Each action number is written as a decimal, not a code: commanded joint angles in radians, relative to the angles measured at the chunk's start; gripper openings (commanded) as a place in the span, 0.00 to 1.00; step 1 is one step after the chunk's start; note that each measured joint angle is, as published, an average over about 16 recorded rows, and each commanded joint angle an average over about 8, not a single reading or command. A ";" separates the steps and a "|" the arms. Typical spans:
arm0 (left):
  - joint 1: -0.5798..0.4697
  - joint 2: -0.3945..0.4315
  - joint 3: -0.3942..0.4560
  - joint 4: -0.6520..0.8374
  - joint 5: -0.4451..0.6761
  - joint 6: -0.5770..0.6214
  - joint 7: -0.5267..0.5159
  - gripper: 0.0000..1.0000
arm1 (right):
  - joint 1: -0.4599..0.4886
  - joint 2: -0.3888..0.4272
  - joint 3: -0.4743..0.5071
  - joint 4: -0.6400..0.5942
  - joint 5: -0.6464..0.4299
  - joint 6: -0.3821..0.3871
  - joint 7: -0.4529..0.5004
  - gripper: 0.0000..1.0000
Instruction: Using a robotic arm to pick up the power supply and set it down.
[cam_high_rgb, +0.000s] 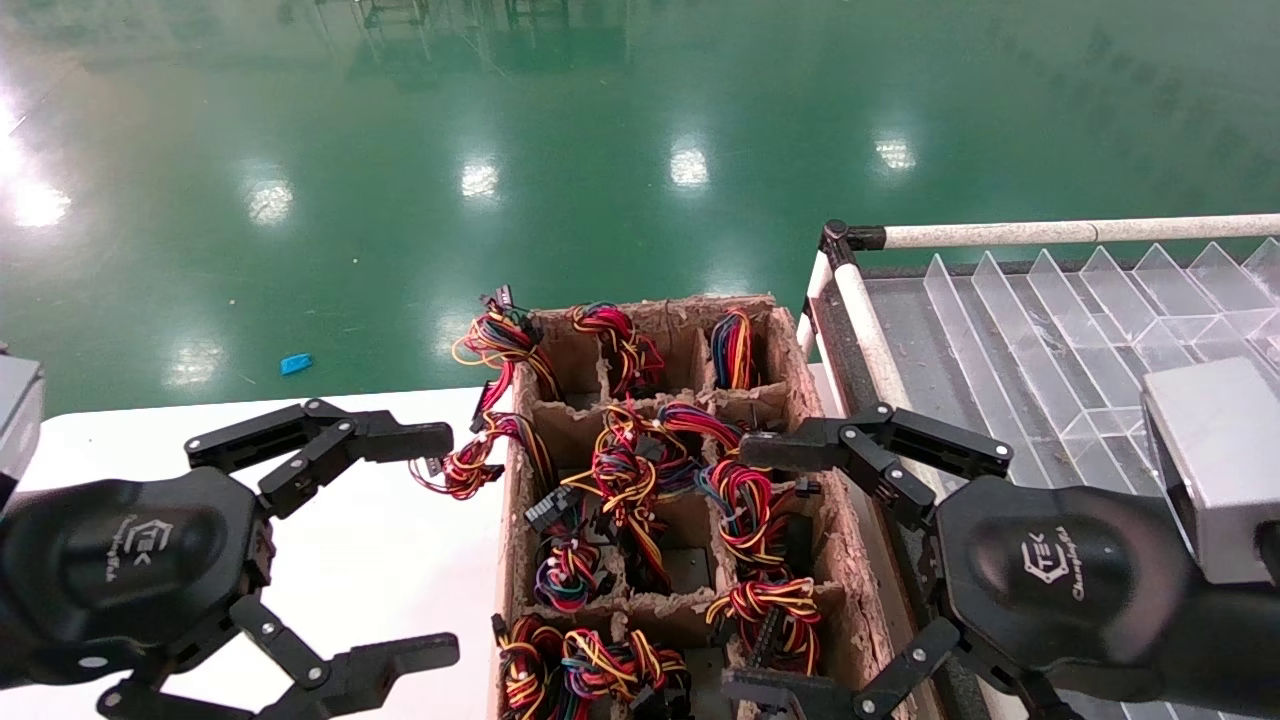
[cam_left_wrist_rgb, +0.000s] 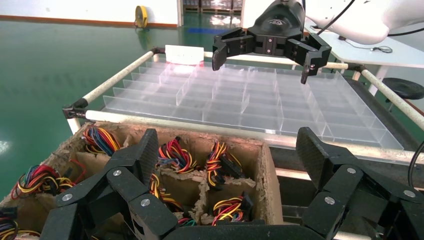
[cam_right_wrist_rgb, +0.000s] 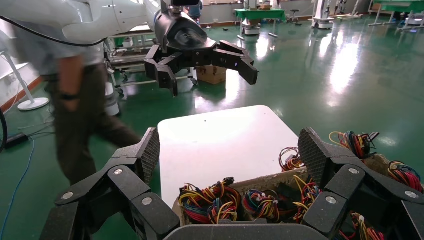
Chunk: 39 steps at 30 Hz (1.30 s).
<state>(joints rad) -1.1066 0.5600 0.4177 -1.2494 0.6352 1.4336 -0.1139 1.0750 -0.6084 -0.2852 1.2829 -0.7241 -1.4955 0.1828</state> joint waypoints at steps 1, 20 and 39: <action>0.000 0.000 0.000 0.000 0.000 0.000 0.000 1.00 | 0.000 0.000 0.000 0.000 0.000 0.000 0.000 1.00; 0.000 0.000 0.000 0.000 0.000 0.000 0.000 1.00 | 0.000 0.000 0.000 0.000 0.000 0.000 0.000 1.00; 0.000 0.000 0.000 0.000 0.000 0.000 0.000 0.00 | 0.000 0.000 0.000 0.000 0.000 0.000 0.000 1.00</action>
<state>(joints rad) -1.1066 0.5600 0.4177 -1.2494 0.6352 1.4336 -0.1139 1.0750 -0.6086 -0.2848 1.2830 -0.7245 -1.4955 0.1831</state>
